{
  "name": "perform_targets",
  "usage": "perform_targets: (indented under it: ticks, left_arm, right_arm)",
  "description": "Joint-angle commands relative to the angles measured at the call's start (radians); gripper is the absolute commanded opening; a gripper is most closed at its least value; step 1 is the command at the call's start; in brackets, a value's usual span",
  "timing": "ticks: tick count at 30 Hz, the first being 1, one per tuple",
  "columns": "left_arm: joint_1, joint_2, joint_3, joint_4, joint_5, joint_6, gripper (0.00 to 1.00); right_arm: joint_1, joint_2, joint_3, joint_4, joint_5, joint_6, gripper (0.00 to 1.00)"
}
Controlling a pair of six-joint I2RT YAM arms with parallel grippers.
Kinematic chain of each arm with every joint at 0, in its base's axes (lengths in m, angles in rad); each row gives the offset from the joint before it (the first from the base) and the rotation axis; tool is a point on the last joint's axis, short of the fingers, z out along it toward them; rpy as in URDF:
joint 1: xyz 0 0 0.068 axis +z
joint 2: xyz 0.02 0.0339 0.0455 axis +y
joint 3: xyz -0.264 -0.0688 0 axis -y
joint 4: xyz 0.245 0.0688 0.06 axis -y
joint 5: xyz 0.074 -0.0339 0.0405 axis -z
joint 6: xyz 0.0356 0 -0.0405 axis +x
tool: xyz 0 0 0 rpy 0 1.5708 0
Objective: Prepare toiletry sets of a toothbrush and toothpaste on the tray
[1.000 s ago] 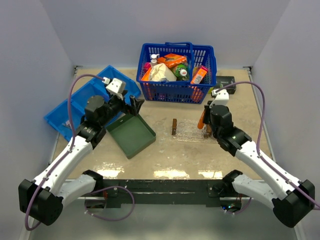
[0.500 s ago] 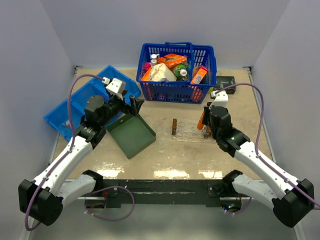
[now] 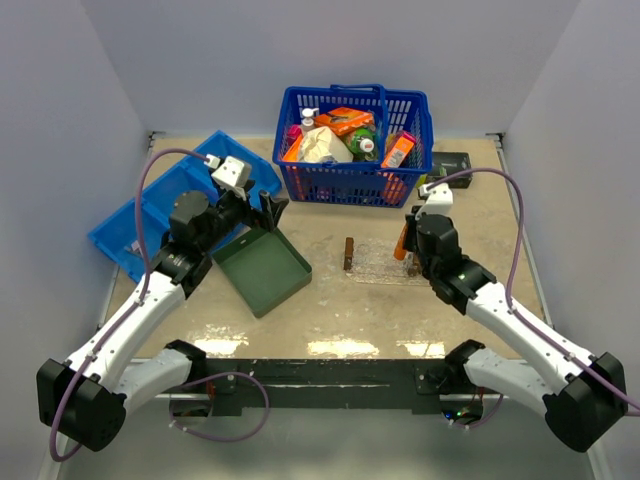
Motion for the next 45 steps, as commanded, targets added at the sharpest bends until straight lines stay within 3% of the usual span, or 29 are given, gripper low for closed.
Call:
perform_targets:
  ticks: [1,45]
  left_arm:
    - [0.005,-0.016,0.001,0.017,-0.004,0.027,1.00]
    - [0.005,-0.019,0.004,0.014,-0.002,0.030,1.00]
  right_arm:
    - [0.005,-0.001,-0.008,0.073,0.039,-0.011,0.00]
    - [0.009,0.021,-0.098,0.188,0.068,-0.008,0.00]
